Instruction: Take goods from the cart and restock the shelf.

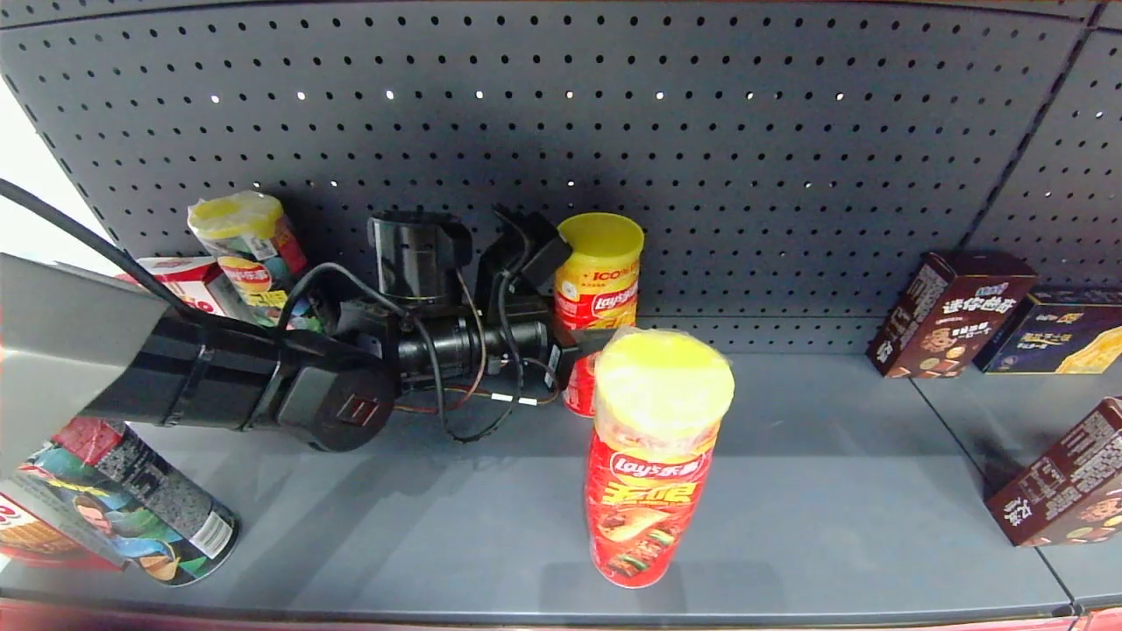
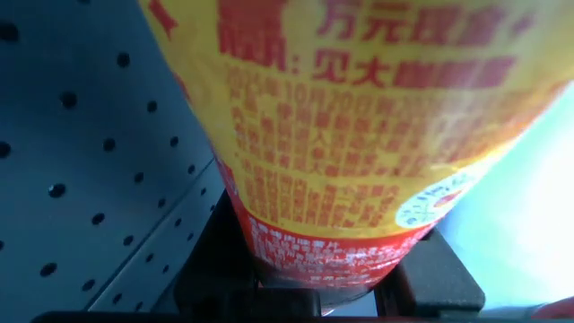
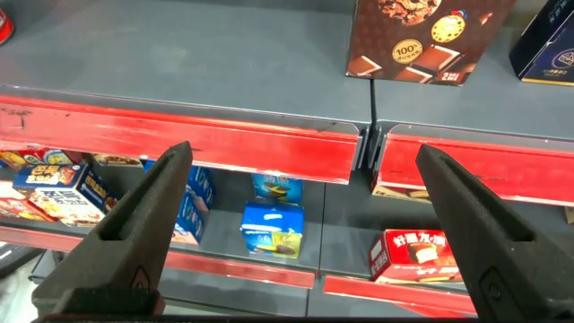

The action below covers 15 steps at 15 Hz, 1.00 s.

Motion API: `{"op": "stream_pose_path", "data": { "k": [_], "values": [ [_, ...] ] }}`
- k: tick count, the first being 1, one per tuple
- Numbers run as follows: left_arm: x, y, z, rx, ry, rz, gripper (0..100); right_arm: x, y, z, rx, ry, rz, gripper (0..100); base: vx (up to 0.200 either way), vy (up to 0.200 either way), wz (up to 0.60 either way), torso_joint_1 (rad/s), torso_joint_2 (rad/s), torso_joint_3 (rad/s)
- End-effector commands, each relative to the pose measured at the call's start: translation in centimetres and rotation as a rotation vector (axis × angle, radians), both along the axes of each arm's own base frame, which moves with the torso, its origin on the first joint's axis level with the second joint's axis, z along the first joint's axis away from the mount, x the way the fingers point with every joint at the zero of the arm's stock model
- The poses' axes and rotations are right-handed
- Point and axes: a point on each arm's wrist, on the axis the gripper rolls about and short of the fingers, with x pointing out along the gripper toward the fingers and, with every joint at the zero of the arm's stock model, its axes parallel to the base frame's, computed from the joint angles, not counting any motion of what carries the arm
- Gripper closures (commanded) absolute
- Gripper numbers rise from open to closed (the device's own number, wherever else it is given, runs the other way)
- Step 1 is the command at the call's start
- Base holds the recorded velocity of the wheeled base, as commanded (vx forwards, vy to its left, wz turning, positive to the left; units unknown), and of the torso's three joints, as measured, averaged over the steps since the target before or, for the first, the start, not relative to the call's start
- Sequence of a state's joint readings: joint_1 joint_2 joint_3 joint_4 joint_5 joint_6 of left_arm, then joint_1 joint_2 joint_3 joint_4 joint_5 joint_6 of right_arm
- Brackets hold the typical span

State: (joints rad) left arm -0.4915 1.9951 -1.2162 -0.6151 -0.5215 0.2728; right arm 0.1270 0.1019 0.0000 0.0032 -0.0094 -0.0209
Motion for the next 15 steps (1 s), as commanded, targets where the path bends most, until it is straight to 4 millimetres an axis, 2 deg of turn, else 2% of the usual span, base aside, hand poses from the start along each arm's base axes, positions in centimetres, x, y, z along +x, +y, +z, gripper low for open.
{"op": "stream_pose_path", "data": {
  "k": [1, 5, 8, 12, 15],
  "values": [
    [0.2, -0.1, -0.8, 0.017, 0.011, -0.001, 0, 0.0, 0.0, 0.0, -0.001, 0.002, 0.001, 0, 0.000, 0.000, 0.00, 0.000, 0.00, 0.000],
    [0.1, -0.1, -0.6, 0.013, -0.008, 0.006, 0, 0.0, 0.0, 0.0, -0.001, 0.002, 0.001, 0, 0.000, 0.000, 0.00, 0.000, 0.00, 0.000],
    [-2.1, 1.3, 0.6, 0.022, -0.015, 0.058, 0, 0.0, 0.0, 0.0, -0.001, 0.002, 0.001, 0, 0.000, 0.000, 0.00, 0.000, 0.00, 0.000],
    [-5.0, 3.1, 0.6, 0.054, 0.005, 0.161, 0, 0.0, 0.0, 0.0, -0.001, 0.002, 0.001, 0, 0.000, 0.000, 0.00, 0.000, 0.00, 0.000],
    [-5.5, 3.7, 0.4, 0.067, 0.015, 0.226, 0, 0.0, 0.0, 0.0, -0.001, 0.002, 0.001, 0, 0.000, 0.000, 0.00, 0.000, 0.00, 0.000]
  ]
}}
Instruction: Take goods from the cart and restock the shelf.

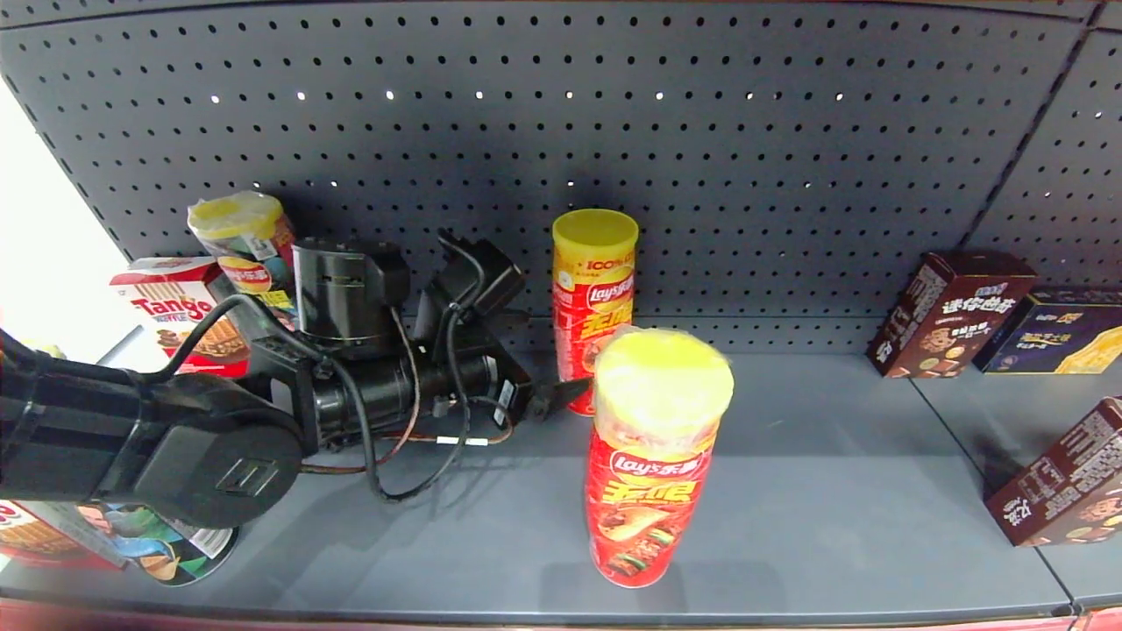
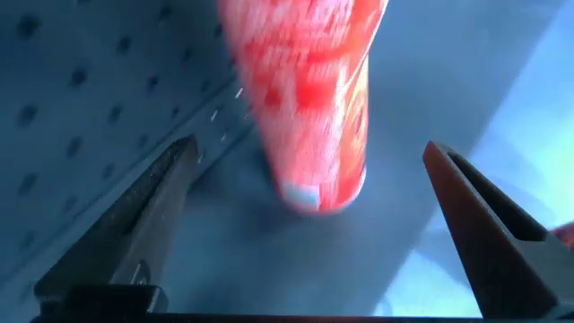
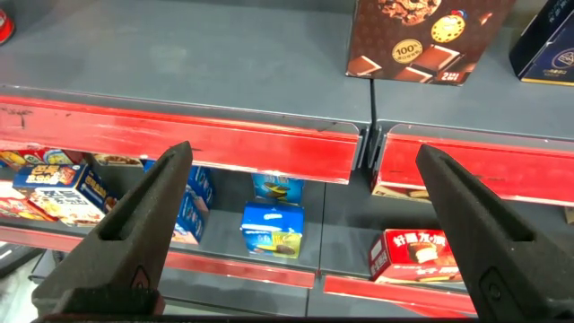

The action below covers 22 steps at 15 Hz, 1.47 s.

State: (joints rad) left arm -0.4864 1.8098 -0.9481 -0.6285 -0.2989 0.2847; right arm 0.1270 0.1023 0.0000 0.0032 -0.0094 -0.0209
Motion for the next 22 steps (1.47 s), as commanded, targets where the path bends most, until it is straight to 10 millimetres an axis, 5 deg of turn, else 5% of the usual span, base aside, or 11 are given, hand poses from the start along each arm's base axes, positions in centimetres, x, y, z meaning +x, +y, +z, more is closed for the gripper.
{"op": "stream_pose_path", "data": {
  "k": [1, 22],
  "values": [
    [-0.5, 0.4, 0.9, -0.012, -0.024, 0.017, 0, 0.0, 0.0, 0.0, -0.001, 0.002, 0.001, 0, 0.000, 0.000, 0.00, 0.000, 0.00, 0.000],
    [1.1, 1.0, 1.2, -0.015, -0.041, 0.169, 0, 0.0, 0.0, 0.0, -0.001, 0.002, 0.001, 0, 0.000, 0.000, 0.00, 0.000, 0.00, 0.000]
  ]
}}
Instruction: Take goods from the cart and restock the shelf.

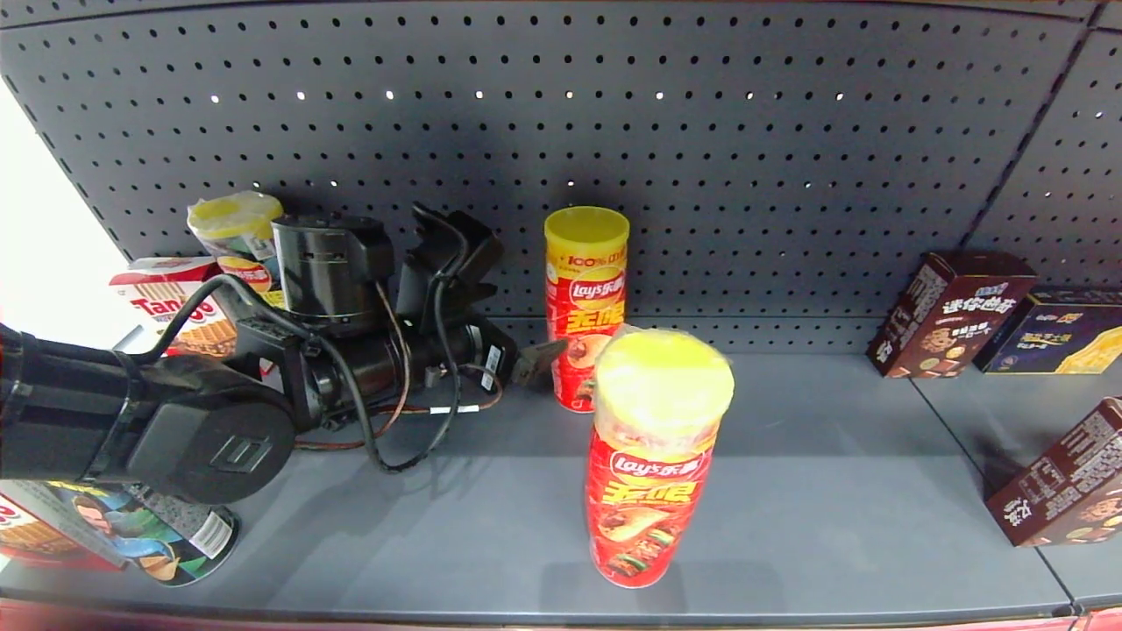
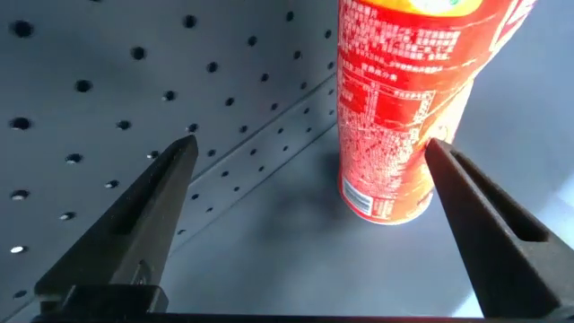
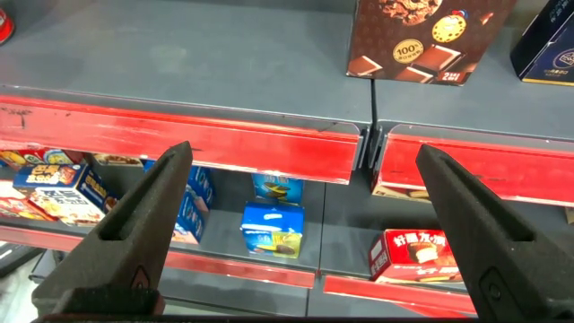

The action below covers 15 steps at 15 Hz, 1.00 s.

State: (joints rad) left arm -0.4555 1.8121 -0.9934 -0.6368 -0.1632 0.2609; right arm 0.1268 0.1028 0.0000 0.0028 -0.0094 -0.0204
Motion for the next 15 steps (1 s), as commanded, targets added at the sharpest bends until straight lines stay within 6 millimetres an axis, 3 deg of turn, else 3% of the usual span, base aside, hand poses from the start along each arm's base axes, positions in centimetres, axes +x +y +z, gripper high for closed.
{"op": "stream_pose_path", "data": {
  "k": [1, 6, 15],
  "values": [
    [-1.0, 0.4, 0.3, -0.006, -0.026, -0.002, 0, 0.0, 0.0, 0.0, 0.000, 0.002, 0.001, 0, 0.000, 0.000, 0.00, 0.000, 0.00, 0.000],
    [-3.1, 1.6, -0.3, 0.017, -0.004, 0.035, 0, 0.0, 0.0, 0.0, -0.001, 0.002, 0.001, 0, 0.000, 0.000, 0.00, 0.000, 0.00, 0.000],
    [0.5, 0.1, -1.9, 0.077, -0.003, 0.113, 0, 0.0, 0.0, 0.0, 0.000, 0.002, 0.001, 0, 0.000, 0.000, 0.00, 0.000, 0.00, 0.000]
  ]
}}
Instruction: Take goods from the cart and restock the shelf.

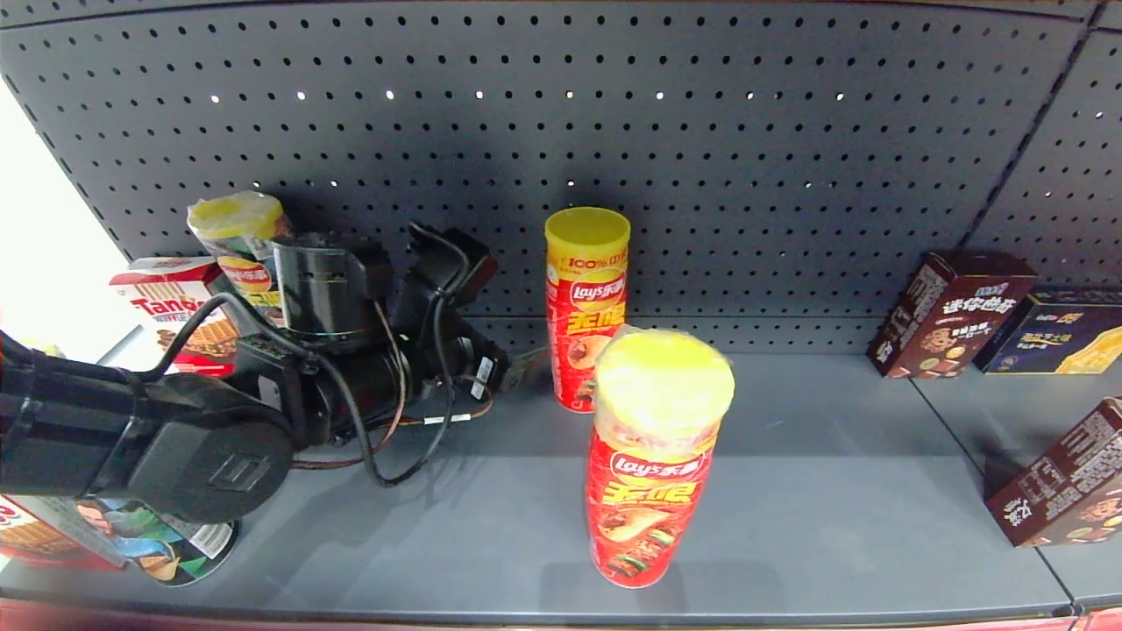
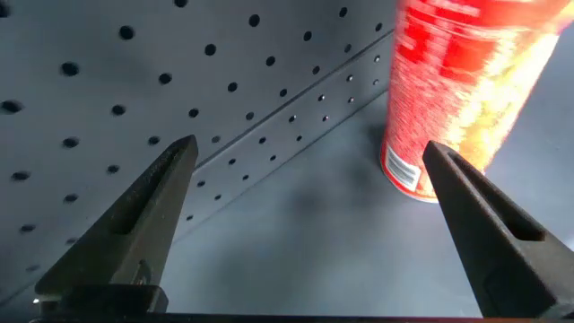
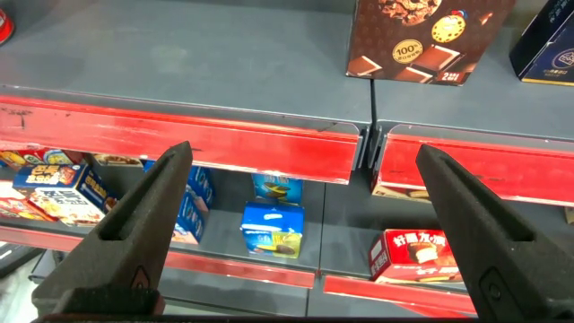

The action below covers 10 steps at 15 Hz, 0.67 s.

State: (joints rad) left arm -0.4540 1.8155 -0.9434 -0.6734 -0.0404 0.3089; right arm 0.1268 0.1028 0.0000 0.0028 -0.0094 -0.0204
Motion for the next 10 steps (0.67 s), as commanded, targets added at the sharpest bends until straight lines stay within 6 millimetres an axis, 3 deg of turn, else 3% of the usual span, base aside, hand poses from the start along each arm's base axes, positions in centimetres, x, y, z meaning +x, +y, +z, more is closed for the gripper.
{"op": "stream_pose_path", "data": {
  "k": [1, 10],
  "values": [
    [0.70, -0.40, -0.88, 0.009, 0.020, -0.002, 0, 0.01, 0.00, 0.01, -0.001, 0.000, 0.001, 0, 0.000, 0.000, 0.00, 0.000, 0.00, 0.000],
    [0.67, -0.81, -0.72, 0.005, 0.014, -0.011, 0, 0.01, 0.00, 0.00, -0.001, 0.002, 0.001, 0, 0.000, 0.000, 0.00, 0.000, 0.00, 0.000]
  ]
}}
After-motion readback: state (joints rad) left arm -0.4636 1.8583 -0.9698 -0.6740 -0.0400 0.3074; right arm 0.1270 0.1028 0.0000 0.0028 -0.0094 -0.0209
